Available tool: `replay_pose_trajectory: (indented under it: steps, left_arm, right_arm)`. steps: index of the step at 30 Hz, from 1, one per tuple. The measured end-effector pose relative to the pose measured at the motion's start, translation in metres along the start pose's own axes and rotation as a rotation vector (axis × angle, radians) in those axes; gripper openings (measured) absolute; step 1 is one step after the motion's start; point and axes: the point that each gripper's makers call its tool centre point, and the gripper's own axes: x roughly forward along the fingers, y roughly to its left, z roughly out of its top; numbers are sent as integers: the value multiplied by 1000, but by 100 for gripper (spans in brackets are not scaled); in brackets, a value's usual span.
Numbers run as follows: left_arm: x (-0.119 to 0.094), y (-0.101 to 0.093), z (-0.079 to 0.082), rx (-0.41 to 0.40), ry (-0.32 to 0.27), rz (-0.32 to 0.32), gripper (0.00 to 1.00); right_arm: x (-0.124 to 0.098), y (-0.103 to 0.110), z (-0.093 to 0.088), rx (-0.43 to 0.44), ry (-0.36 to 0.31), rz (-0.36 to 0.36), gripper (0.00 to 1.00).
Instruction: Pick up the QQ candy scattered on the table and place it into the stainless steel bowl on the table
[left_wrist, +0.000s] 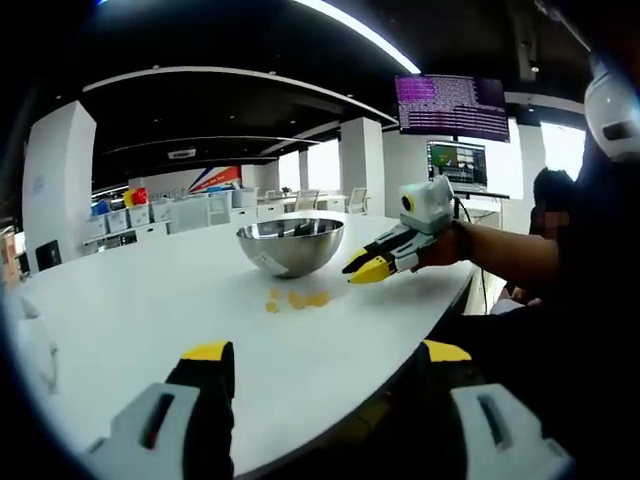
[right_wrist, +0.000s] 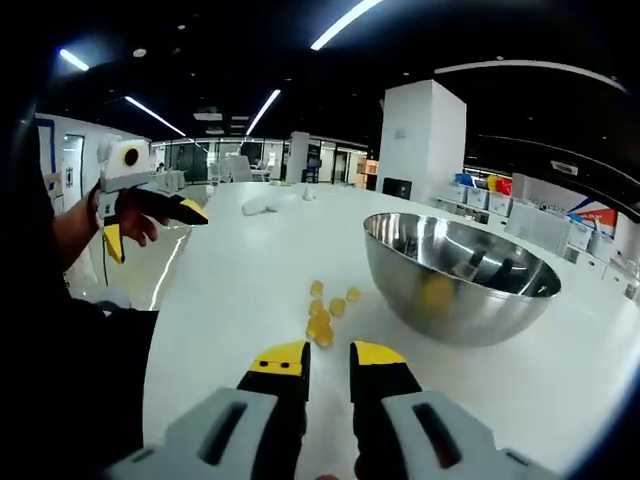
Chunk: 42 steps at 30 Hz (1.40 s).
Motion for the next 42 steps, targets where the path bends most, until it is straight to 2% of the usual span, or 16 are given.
replay_pose_trajectory:
  steps: [12,17,24,34,42]
  left_arm:
    - [-13,15,-5,-17,-11,29,73]
    - [-16,19,-7,-21,-14,35,73]
    - [-16,21,-8,-23,-12,39,73]
    - [-11,17,-5,-15,-10,28,73]
    - [-4,13,-3,-7,-4,15,73]
  right_arm:
    - [32,-2,-6,-13,53,35,16]
    - [36,-2,-10,-5,67,37,12]
    - [36,-1,-9,-1,53,33,9]
    - [19,-6,-4,3,22,13,9]
    - [-15,-18,0,33,-21,-25,9]
